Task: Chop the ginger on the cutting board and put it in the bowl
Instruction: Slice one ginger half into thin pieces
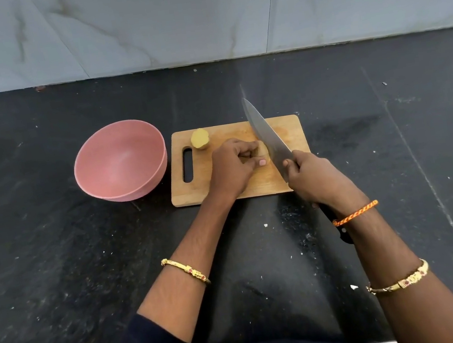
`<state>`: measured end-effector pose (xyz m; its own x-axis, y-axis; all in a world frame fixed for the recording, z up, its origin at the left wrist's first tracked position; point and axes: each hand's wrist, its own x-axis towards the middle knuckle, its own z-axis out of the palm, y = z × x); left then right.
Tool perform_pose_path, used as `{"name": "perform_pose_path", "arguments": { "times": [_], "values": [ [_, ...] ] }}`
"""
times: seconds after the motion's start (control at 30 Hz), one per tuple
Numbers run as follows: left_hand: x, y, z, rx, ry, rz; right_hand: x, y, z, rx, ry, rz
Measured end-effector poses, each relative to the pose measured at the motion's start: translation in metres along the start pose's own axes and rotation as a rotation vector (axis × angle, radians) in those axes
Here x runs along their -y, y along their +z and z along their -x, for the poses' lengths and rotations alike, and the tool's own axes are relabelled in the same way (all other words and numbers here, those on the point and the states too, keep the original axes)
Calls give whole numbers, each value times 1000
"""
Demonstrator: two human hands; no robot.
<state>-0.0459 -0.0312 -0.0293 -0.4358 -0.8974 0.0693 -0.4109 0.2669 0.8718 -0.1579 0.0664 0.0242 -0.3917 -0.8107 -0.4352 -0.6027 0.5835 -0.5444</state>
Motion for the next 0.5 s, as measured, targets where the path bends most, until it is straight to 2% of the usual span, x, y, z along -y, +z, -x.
{"name": "perform_pose_path", "arguments": {
  "times": [0.33,0.5],
  "values": [
    [2,2,4,-52,20,22,-7,24,21,-54,57,73],
    [0,2,7,-51,19,12,-21,20,44,3,94,94]
  ]
}}
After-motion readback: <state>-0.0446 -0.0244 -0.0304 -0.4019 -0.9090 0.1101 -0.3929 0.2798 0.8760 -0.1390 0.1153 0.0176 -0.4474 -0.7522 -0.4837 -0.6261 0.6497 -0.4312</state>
